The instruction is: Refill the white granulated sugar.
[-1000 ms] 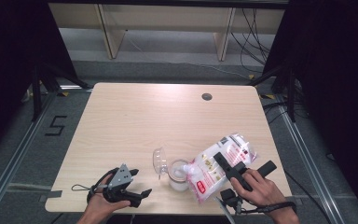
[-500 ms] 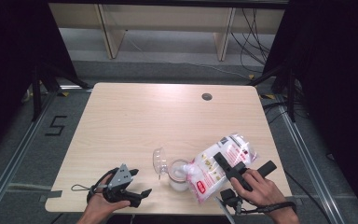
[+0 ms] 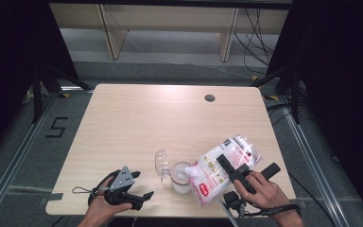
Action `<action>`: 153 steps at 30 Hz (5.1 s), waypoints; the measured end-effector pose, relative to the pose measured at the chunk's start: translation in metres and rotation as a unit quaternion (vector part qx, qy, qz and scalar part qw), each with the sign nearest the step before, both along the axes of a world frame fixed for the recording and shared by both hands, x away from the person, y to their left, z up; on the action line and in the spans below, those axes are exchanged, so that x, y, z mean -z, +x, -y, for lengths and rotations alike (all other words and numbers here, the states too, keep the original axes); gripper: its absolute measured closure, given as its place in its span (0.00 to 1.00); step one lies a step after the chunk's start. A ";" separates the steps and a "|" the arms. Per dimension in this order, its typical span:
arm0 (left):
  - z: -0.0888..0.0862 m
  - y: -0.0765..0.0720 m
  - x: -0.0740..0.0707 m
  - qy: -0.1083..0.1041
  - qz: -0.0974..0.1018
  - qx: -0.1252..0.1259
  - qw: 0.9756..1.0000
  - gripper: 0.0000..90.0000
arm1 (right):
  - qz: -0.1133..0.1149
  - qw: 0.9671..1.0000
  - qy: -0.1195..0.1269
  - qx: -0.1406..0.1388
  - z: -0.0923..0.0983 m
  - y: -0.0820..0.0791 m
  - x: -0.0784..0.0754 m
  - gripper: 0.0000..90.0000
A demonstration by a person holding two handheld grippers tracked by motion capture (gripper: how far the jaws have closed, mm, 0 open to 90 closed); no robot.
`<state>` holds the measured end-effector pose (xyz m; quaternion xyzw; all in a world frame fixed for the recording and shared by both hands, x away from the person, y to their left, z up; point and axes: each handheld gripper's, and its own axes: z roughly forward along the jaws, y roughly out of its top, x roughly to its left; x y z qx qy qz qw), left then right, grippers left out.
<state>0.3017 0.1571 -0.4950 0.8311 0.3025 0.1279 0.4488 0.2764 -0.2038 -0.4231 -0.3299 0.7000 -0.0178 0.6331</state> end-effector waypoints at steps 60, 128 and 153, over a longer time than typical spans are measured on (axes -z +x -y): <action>0.001 -0.001 0.001 -0.009 0.004 -0.006 1.000 0.17 | -0.002 1.000 0.002 0.001 0.001 0.000 -0.002 0.81; -0.001 0.001 -0.001 0.009 0.007 -0.001 1.000 0.17 | -0.005 1.000 -0.005 -0.004 0.000 0.000 -0.001 0.82; -0.001 0.000 -0.001 -0.007 0.004 -0.004 1.000 0.17 | -0.013 1.000 -0.009 -0.011 -0.004 -0.003 0.001 0.82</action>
